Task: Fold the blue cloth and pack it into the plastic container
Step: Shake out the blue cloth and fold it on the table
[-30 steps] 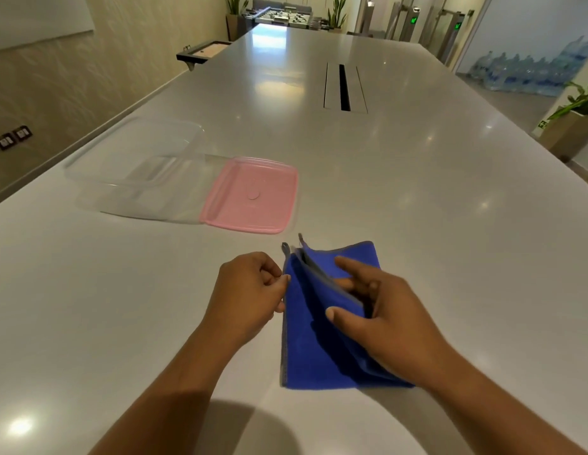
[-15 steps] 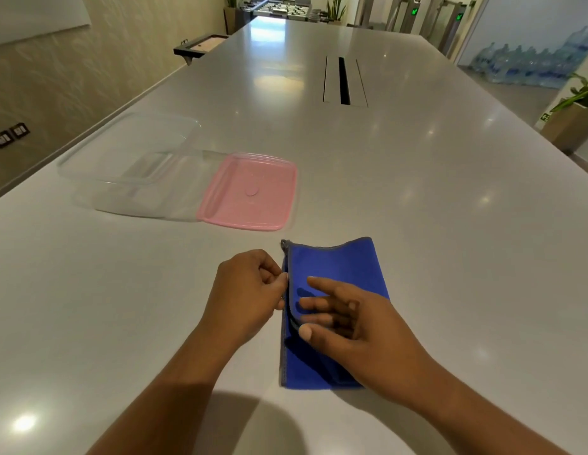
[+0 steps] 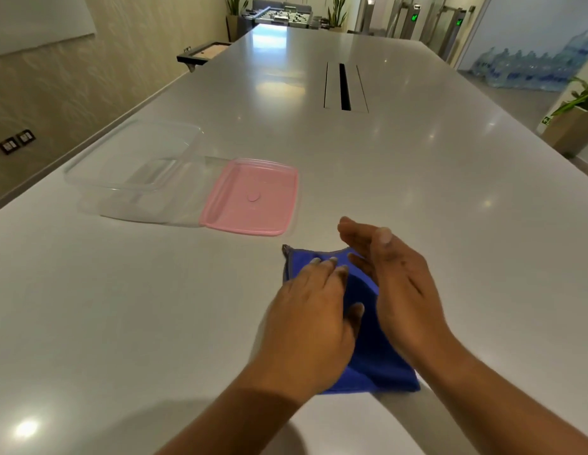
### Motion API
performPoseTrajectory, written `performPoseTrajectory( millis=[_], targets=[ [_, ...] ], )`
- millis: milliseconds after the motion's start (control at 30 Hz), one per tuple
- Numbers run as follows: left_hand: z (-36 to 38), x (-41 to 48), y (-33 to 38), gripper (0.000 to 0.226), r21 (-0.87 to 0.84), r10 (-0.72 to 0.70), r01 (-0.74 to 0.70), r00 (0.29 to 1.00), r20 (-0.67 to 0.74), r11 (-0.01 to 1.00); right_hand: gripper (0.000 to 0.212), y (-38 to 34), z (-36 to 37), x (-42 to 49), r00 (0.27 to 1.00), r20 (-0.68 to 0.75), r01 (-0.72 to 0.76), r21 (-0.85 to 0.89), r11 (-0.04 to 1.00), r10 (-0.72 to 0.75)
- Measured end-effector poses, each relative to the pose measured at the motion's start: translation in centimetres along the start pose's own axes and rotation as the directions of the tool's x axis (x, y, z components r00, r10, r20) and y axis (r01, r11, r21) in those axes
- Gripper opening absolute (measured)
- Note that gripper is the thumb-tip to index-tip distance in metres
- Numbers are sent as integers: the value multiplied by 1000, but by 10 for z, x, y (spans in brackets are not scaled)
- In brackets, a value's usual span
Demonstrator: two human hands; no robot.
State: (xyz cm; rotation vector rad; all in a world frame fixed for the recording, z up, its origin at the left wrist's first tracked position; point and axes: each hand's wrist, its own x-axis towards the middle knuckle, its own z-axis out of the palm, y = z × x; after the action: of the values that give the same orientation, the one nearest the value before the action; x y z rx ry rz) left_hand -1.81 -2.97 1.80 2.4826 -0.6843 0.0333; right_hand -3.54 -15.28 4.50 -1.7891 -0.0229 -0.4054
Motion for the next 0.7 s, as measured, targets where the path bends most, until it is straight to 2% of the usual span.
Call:
performPoseTrajectory(
  millis=[100, 167, 267, 467, 700],
  targets=[
    [16, -4, -14, 75, 164, -37, 13, 989, 145, 986, 43, 10, 10, -7, 988, 148, -39, -85, 996, 52],
    [18, -8, -22, 77, 231, -23, -18, 984, 175, 973, 40, 23, 12, -12, 954, 286, -12, -269, 963, 92],
    [17, -10, -24, 74, 304, -20, -43, 980, 200, 952, 62, 40, 13, -17, 912, 396, 185, -628, 756, 106],
    [15, -12, -21, 76, 251, -46, 5, 986, 159, 968, 76, 38, 13, -15, 907, 379, 192, -762, 618, 185],
    [19, -13, -24, 78, 202, -47, 27, 994, 98, 979, 95, 47, -1, -5, 916, 332, 169, -830, 532, 226]
  ],
)
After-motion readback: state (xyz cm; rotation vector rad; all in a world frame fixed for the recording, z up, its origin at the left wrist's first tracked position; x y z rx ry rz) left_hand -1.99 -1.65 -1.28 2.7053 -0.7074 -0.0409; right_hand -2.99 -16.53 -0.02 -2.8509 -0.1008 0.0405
